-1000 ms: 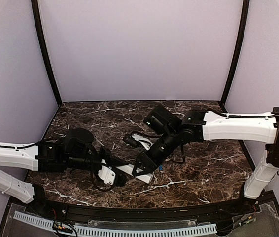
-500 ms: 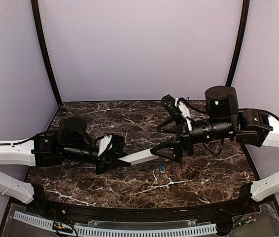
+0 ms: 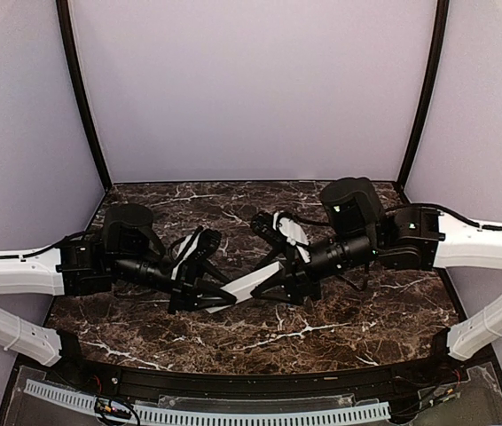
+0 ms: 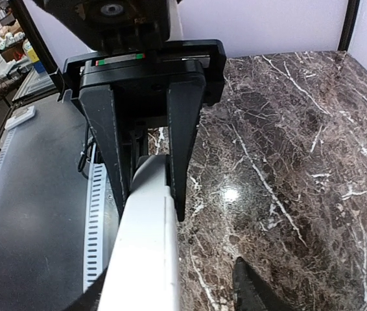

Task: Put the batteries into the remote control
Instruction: Pass from the left arm to the right, then pass from the right arm to the left

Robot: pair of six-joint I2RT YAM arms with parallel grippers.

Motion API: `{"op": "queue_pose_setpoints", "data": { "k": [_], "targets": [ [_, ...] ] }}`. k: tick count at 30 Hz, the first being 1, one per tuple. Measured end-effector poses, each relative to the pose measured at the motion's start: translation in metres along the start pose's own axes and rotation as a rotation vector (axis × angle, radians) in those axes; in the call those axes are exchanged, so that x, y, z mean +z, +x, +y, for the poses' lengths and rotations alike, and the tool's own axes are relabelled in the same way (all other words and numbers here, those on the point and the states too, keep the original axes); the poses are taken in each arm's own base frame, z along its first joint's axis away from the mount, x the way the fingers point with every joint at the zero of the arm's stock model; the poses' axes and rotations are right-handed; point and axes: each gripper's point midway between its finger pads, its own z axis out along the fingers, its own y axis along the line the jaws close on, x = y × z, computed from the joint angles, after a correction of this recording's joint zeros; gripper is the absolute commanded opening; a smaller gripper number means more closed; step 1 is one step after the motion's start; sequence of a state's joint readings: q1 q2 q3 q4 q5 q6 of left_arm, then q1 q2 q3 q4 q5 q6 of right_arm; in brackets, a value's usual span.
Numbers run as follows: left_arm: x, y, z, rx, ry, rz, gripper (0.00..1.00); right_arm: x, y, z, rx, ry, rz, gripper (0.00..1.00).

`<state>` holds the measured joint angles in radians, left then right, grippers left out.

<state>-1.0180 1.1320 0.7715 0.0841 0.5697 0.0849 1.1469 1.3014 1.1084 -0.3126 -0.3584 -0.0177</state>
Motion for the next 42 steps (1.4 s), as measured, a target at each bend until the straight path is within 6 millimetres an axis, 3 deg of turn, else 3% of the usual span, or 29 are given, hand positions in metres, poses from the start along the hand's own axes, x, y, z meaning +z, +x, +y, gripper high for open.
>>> {"op": "queue_pose_setpoints", "data": {
  "k": [6, 9, 11, 12, 13, 15, 17, 18, 23, 27, 32, 36, 40, 42],
  "targets": [
    [0.0, 0.001, 0.001, -0.016, 0.008, 0.003, 0.0, 0.005, -0.001, 0.004, 0.006, -0.031, -0.005, 0.26],
    [0.0, 0.002, 0.001, -0.024, 0.014, 0.004, 0.0, 0.005, -0.001, 0.007, 0.008, -0.048, -0.007, 0.0],
    [0.0, 0.002, 0.0, -0.03, 0.024, 0.006, 0.03, 0.005, -0.001, 0.008, -0.002, -0.053, -0.006, 0.0],
    [0.0, 0.002, 0.0, -0.03, 0.025, 0.007, 0.14, 0.005, -0.001, 0.008, 0.009, -0.052, -0.004, 0.0],
    [0.001, 0.002, 0.0, -0.032, 0.024, 0.008, 0.43, 0.005, 0.0, 0.008, 0.012, -0.05, -0.004, 0.0],
    [0.0, 0.002, 0.002, -0.026, 0.018, 0.009, 0.77, 0.005, -0.001, 0.007, 0.019, -0.046, -0.004, 0.0],
    [0.0, -0.001, 0.006, 0.007, -0.012, 0.0, 0.94, 0.004, -0.001, 0.004, 0.05, -0.035, -0.004, 0.0],
    [-0.002, -0.004, 0.009, 0.03, -0.034, -0.011, 0.98, 0.004, 0.0, 0.002, 0.068, -0.029, -0.003, 0.0],
    [-0.031, -0.028, 0.005, 0.253, -0.135, -0.14, 0.99, -0.007, -0.006, -0.019, 0.217, 0.012, -0.032, 0.0],
    [-0.053, -0.042, -0.001, 0.47, -0.232, -0.231, 0.99, -0.024, -0.025, -0.028, 0.316, 0.019, -0.111, 0.0],
    [-0.059, -0.051, 0.008, 0.649, -0.338, -0.243, 0.99, -0.034, -0.05, -0.022, 0.391, -0.039, -0.193, 0.0],
    [-0.06, -0.058, 0.016, 0.684, -0.395, -0.264, 0.99, -0.036, -0.063, -0.011, 0.423, -0.12, -0.226, 0.0],
    [-0.06, -0.066, 0.016, 0.694, -0.404, -0.302, 0.87, -0.037, -0.072, -0.001, 0.44, -0.193, -0.245, 0.0],
    [-0.059, -0.07, 0.013, 0.691, -0.391, -0.325, 0.68, -0.036, -0.075, 0.001, 0.442, -0.218, -0.251, 0.0]
  ]
}}
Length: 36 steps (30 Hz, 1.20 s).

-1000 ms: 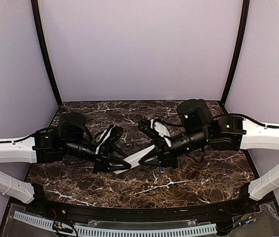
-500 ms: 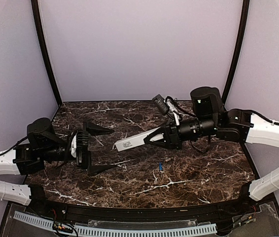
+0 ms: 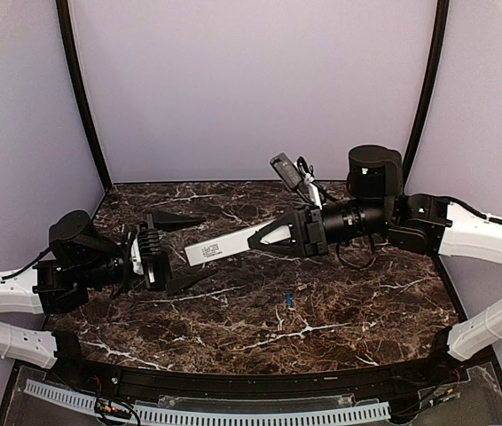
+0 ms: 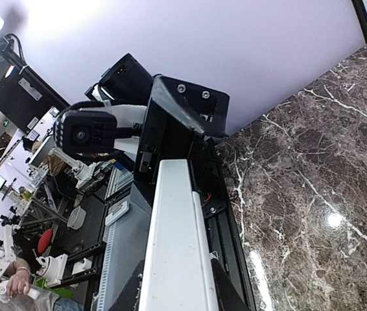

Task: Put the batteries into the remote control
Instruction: Pass from the right arm to the left

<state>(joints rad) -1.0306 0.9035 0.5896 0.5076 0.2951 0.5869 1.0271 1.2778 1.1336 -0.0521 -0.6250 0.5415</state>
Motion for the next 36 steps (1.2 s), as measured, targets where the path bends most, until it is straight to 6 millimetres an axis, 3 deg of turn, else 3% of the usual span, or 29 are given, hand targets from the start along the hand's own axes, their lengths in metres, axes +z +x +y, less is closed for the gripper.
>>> {"op": "queue_pose_setpoints", "data": {
  "k": [5, 10, 14, 19, 26, 31, 33, 36],
  "targets": [
    [0.001, -0.012, -0.001, -0.036, 0.018, -0.062, 0.46, 0.003, -0.002, 0.006, 0.008, -0.044, -0.003, 0.0],
    [0.002, -0.015, -0.004, -0.048, 0.034, -0.081, 0.41, 0.003, -0.008, 0.012, 0.001, -0.076, -0.019, 0.0],
    [0.002, -0.016, -0.005, -0.049, 0.042, -0.088, 0.47, 0.004, -0.009, 0.014, -0.001, -0.088, -0.024, 0.0],
    [0.002, -0.018, -0.005, -0.048, 0.042, -0.094, 0.31, 0.004, -0.01, 0.016, 0.004, -0.099, -0.026, 0.0],
    [0.002, -0.019, 0.0, -0.031, 0.02, -0.099, 0.44, 0.005, -0.011, 0.015, 0.013, -0.099, -0.027, 0.0],
    [0.001, -0.02, -0.003, -0.023, 0.035, -0.106, 0.47, 0.008, -0.009, 0.011, 0.021, -0.091, -0.022, 0.0],
    [0.001, -0.019, -0.004, -0.022, 0.038, -0.107, 0.41, 0.009, -0.008, 0.01, 0.024, -0.087, -0.02, 0.0],
    [0.001, -0.02, -0.005, -0.019, 0.041, -0.111, 0.15, 0.009, -0.008, 0.009, 0.029, -0.085, -0.019, 0.0]
  ]
}}
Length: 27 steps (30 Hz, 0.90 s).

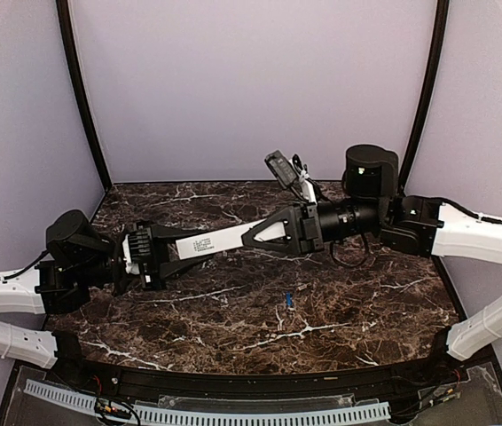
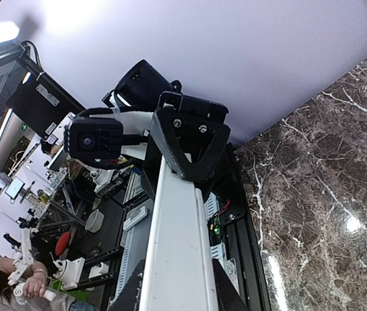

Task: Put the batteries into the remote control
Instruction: Pass from the right arm to the left

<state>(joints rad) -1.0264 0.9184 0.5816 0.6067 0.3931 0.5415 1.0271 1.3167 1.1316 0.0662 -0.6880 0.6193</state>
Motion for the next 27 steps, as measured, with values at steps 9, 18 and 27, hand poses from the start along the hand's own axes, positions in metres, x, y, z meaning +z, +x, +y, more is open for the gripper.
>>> {"op": "queue_pose_setpoints", "data": {
  "k": [9, 18, 27],
  "targets": [
    [-0.002, 0.001, 0.001, 0.039, -0.012, 0.006, 0.0, 0.0, 0.002, -0.005, 0.042, 0.021, 0.003, 0.83],
    [-0.004, 0.01, -0.004, -0.003, 0.006, 0.052, 0.0, 0.01, -0.01, -0.03, 0.037, 0.127, -0.029, 0.97],
    [-0.006, 0.015, 0.0, -0.04, -0.023, 0.081, 0.0, 0.021, -0.004, -0.041, 0.045, 0.137, 0.025, 0.78]
  ]
}}
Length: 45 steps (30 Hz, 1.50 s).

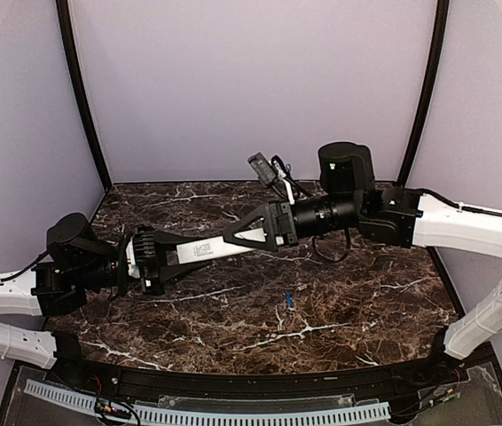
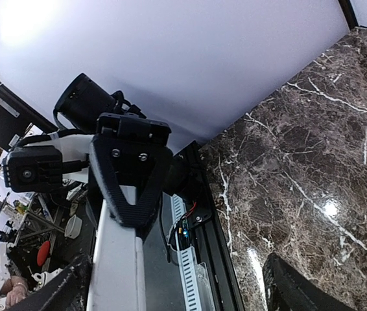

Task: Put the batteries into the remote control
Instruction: Pass from the right arm to the left, then pass from the left arm to the right

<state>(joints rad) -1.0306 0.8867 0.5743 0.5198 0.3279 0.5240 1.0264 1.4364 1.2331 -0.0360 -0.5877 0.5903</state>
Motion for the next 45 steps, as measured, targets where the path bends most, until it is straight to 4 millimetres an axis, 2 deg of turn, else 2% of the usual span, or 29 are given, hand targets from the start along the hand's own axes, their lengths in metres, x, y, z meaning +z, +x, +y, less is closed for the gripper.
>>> {"op": "queue_pose_setpoints", "data": {
  "k": [1, 4, 7, 9, 12, 13, 15, 16, 19, 22, 24, 27, 31, 35, 38, 42, 45],
  "targets": [
    [0.0, 0.001, 0.0, -0.003, -0.004, 0.004, 0.0, 0.0, 0.001, 0.001, -0.003, -0.002, 0.005, 0.69],
    [0.0, 0.008, -0.002, -0.005, 0.003, 0.035, 0.0, 0.0, 0.003, 0.011, 0.009, -0.038, 0.028, 0.5],
    [0.001, 0.009, -0.003, -0.005, 0.002, 0.04, 0.0, -0.001, 0.006, 0.01, 0.007, -0.033, 0.041, 0.31],
    [0.001, 0.011, -0.003, -0.007, 0.003, 0.047, 0.0, -0.001, 0.007, 0.009, 0.011, -0.03, 0.045, 0.24],
    [0.001, 0.012, -0.004, -0.009, 0.006, 0.053, 0.0, -0.003, 0.01, 0.007, 0.012, -0.026, 0.048, 0.22],
    [0.001, 0.012, -0.005, -0.009, 0.008, 0.054, 0.0, -0.003, 0.011, 0.007, 0.014, -0.024, 0.051, 0.23],
    [0.001, 0.014, -0.006, -0.007, 0.013, 0.06, 0.0, -0.005, 0.014, 0.005, 0.017, -0.019, 0.055, 0.34],
    [0.002, 0.014, -0.007, -0.006, 0.015, 0.063, 0.0, -0.006, 0.016, 0.003, 0.021, -0.015, 0.059, 0.45],
    [0.003, 0.018, -0.01, -0.001, 0.025, 0.077, 0.0, -0.008, 0.021, 0.0, 0.026, -0.001, 0.065, 0.71],
    [0.006, 0.016, -0.01, 0.003, 0.035, 0.084, 0.0, -0.013, 0.021, 0.001, -0.001, 0.01, 0.058, 0.81],
    [0.004, 0.015, -0.009, -0.007, 0.036, 0.096, 0.0, -0.026, 0.022, 0.001, -0.031, 0.037, 0.066, 0.85],
    [-0.002, 0.014, 0.001, -0.022, 0.003, 0.117, 0.0, -0.058, 0.016, 0.0, -0.091, 0.102, 0.036, 0.9],
    [-0.004, 0.011, 0.004, -0.044, -0.006, 0.121, 0.0, -0.082, 0.007, 0.016, -0.206, 0.123, -0.001, 0.96],
    [-0.006, 0.018, 0.003, -0.08, -0.003, 0.165, 0.0, -0.086, 0.009, 0.012, -0.295, 0.172, 0.024, 0.95],
    [-0.007, 0.019, 0.004, -0.108, 0.002, 0.2, 0.0, -0.089, 0.014, 0.005, -0.428, 0.241, 0.049, 0.97],
    [-0.005, 0.013, 0.011, -0.134, 0.001, 0.226, 0.0, -0.081, 0.019, 0.02, -0.714, 0.266, 0.09, 0.98],
    [-0.005, 0.014, 0.011, -0.151, 0.009, 0.247, 0.0, -0.063, 0.017, 0.03, -0.918, 0.27, 0.128, 0.98]
  ]
}}
